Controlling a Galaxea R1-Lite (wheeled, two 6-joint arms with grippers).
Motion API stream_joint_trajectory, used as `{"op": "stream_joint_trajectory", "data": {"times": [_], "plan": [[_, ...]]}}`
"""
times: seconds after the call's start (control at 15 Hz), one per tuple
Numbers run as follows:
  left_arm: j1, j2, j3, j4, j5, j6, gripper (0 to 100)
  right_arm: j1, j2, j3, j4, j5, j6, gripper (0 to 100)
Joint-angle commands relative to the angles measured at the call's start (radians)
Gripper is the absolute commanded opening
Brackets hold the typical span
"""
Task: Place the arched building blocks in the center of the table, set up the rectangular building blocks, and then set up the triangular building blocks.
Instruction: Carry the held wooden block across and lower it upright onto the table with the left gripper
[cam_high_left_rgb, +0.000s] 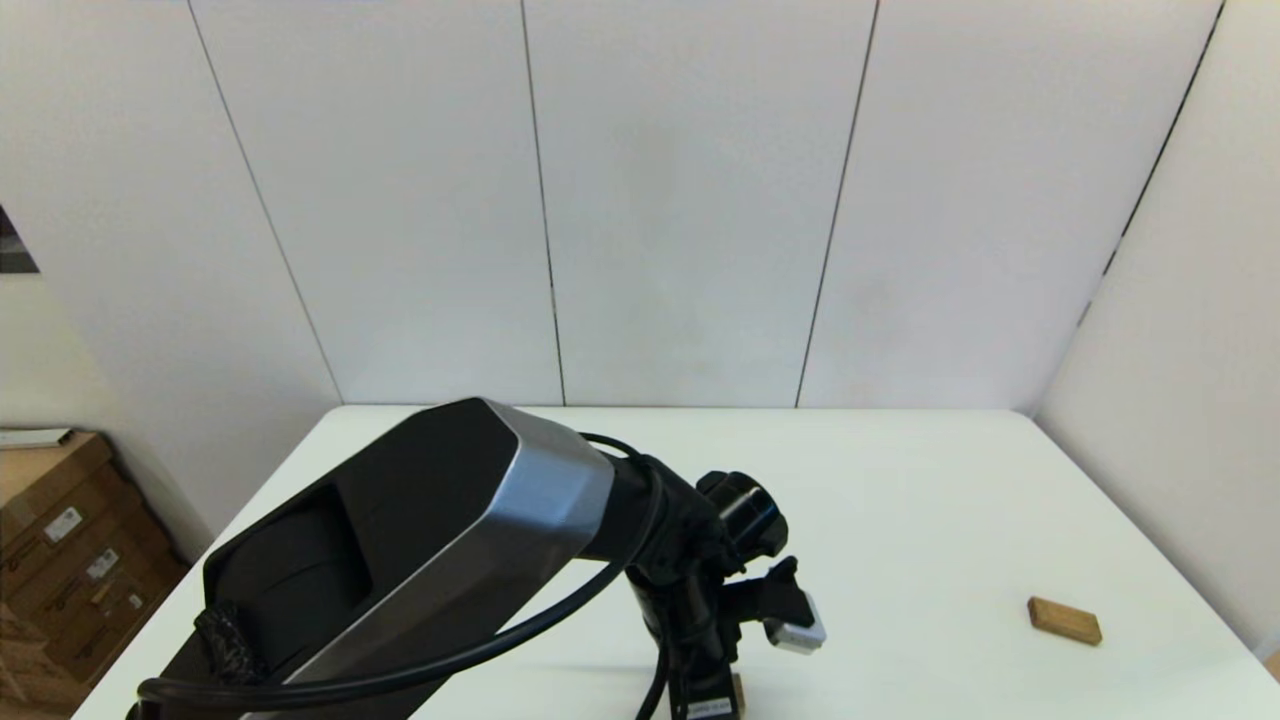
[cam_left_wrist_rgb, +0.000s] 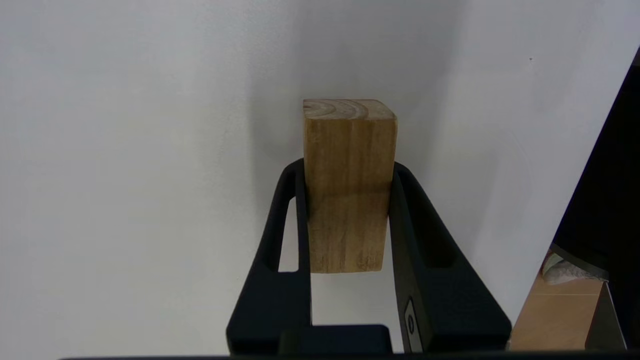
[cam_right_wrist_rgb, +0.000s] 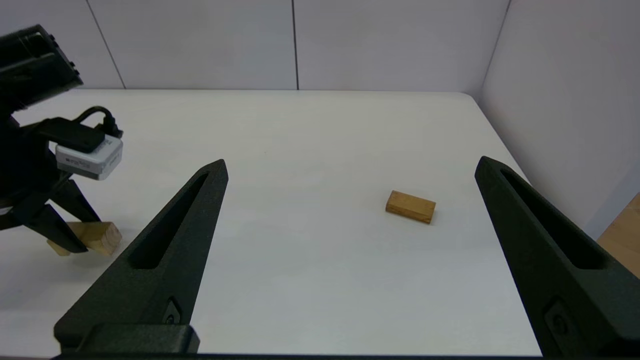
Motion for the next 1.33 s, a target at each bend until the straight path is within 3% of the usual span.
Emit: {"op": "stream_joint_trajectory", "data": {"times": [0.07, 0.8, 0.87, 1.33], "plan": [[-0.002, 0.015, -0.003, 0.001, -0.002, 0.003, 0, 0.000, -0.002, 0.002, 0.000, 0.001, 0.000, 100], [0.000, 0.016, -0.001, -0.002, -0.004, -0.005, 0, 0.000, -0.002, 0.002, 0.000, 0.001, 0.000, 100], [0.000, 0.016, 0.002, -0.002, -0.006, 0.000, 100, 0.000, -0.002, 0.002, 0.000, 0.001, 0.000, 100], [0.006, 0.027, -0.029, -0.026, -0.033, -0.005, 100, 0.000, -0.002, 0.002, 0.000, 0.001, 0.000, 100]]}}
